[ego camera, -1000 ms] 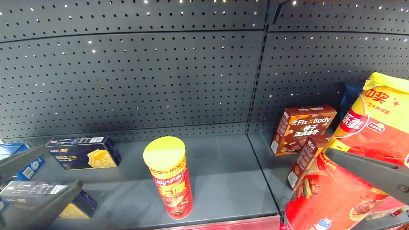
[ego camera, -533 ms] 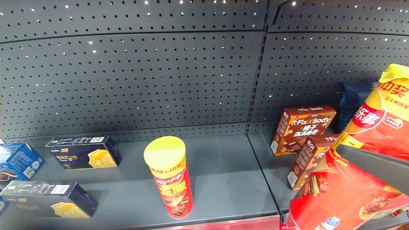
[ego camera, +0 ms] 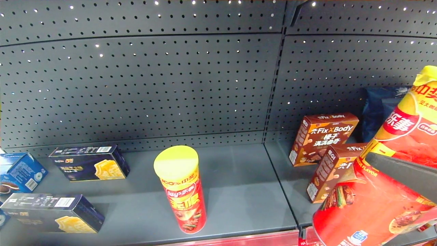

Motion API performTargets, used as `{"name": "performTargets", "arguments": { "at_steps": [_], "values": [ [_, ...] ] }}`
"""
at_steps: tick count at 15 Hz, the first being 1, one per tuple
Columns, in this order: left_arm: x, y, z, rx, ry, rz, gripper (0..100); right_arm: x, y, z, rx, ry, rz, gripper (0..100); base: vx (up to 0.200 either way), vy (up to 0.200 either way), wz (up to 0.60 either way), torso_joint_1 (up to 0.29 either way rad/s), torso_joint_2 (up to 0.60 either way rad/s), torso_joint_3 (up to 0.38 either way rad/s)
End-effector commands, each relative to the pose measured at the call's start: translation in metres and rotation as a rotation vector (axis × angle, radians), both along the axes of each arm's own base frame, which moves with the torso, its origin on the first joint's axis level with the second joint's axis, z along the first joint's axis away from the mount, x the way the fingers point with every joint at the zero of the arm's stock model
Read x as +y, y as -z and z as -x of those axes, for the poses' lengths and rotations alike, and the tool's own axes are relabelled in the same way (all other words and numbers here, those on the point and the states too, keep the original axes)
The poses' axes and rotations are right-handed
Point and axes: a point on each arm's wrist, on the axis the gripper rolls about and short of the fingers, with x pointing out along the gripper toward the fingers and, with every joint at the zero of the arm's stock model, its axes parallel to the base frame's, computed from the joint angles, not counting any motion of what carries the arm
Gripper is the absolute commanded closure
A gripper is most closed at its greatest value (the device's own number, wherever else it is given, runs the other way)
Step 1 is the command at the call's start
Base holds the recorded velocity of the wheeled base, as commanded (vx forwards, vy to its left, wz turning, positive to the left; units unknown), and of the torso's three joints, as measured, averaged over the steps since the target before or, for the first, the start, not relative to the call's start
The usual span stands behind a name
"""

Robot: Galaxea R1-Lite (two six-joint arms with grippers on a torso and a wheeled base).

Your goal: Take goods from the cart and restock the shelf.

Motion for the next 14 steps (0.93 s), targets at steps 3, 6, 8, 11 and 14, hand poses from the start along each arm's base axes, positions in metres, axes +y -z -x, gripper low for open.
{"name": "performTargets", "arguments": {
  "at_steps": [3,6,8,11,14],
  "values": [
    [0.002,0.002,0.0,0.014,0.124,0.041,0,-0.004,-0.001,0.003,-0.008,-0.001,-0.01,100,0.0,0.0,0.0,0.0,0.0,0.0],
    [0.003,0.002,0.0,0.017,0.178,0.045,0,-0.012,0.001,0.008,-0.016,0.001,-0.023,100,0.0,0.0,0.0,0.0,0.0,0.0],
    [0.003,0.003,-0.001,0.016,0.176,0.048,0,-0.018,0.008,0.011,-0.013,0.001,-0.018,100,0.0,0.0,0.0,0.0,0.0,0.0],
    [0.003,0.004,-0.001,-0.004,0.178,0.014,0,-0.02,0.01,0.012,-0.012,0.002,-0.019,100,0.0,0.0,0.0,0.0,0.0,0.0],
    [0.003,0.004,-0.001,-0.008,0.161,0.005,0,-0.019,0.008,0.012,-0.014,0.001,-0.02,100,0.0,0.0,0.0,0.0,0.0,0.0]
  ]
}}
